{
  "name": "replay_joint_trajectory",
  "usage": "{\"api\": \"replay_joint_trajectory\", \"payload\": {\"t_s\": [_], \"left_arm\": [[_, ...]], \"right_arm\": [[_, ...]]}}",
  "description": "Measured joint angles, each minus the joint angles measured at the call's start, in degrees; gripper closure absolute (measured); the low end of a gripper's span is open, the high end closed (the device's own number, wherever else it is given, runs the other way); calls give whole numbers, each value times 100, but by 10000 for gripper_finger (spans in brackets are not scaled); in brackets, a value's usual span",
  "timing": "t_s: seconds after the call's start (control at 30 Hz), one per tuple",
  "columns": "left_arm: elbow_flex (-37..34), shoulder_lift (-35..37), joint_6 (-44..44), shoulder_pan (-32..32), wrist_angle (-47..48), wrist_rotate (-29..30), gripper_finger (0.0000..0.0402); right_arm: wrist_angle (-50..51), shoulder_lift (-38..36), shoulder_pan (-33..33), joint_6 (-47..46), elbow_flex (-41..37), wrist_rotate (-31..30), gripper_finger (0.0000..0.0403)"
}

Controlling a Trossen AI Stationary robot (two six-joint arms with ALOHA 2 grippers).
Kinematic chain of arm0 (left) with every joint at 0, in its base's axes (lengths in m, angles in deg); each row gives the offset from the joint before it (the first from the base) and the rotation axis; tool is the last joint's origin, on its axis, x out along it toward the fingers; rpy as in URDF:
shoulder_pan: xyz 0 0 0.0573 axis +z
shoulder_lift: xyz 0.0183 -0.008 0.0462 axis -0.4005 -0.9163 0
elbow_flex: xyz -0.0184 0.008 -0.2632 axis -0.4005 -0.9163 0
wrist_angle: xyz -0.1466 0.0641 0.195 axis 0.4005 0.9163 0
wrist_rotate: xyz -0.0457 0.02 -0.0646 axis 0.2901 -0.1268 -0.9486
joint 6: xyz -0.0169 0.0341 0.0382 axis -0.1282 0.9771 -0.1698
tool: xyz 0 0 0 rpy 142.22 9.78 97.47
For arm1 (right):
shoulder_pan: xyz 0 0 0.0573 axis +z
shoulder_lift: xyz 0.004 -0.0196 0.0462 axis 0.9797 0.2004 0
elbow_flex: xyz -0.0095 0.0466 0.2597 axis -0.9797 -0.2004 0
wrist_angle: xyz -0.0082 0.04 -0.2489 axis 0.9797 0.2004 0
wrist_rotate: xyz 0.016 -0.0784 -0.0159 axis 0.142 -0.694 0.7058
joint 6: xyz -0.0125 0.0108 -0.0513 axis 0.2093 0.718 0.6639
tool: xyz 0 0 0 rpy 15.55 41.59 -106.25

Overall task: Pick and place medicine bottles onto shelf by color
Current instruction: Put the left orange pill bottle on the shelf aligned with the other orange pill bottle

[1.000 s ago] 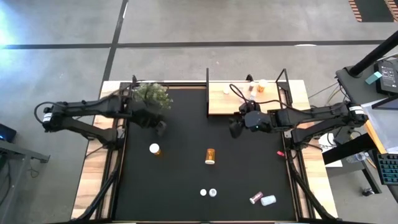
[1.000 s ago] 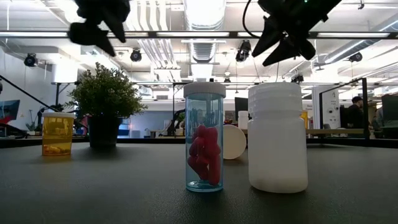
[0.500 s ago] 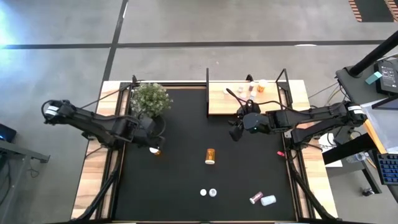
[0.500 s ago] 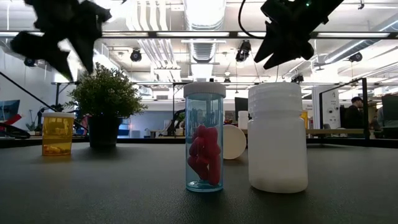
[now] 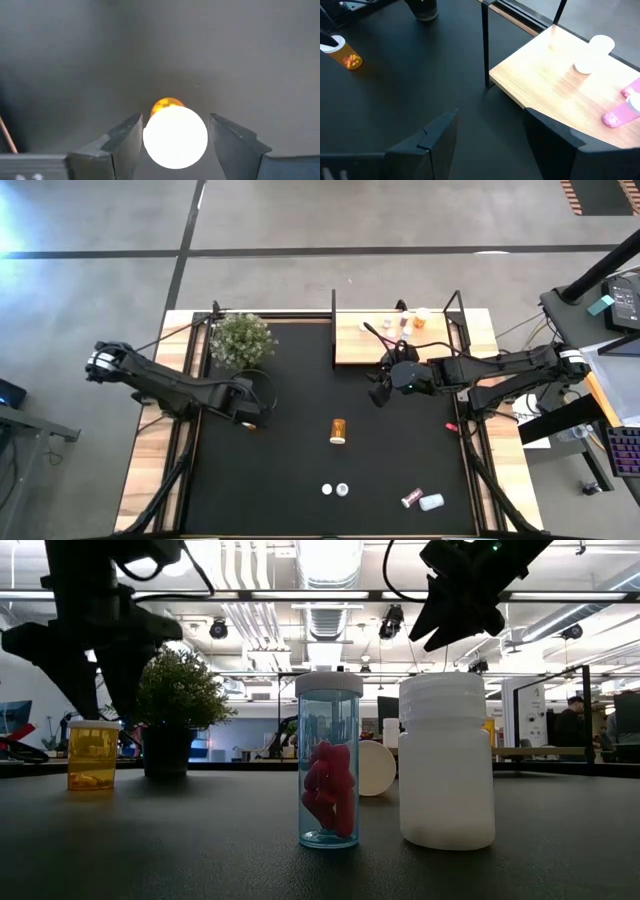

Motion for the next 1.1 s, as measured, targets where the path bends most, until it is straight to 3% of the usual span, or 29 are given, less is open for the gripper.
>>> {"api": "replay_joint_trajectory", "payload": {"t_s": [0.33,1.1], "left_arm": [[9,-421,-1,2,-25,-213,191],[9,-451,-144,1,-22,-866,191]], "right_arm": [[0,0,0,140,-2,0,186],[0,-2,-4,317,-2,-11,186]]}}
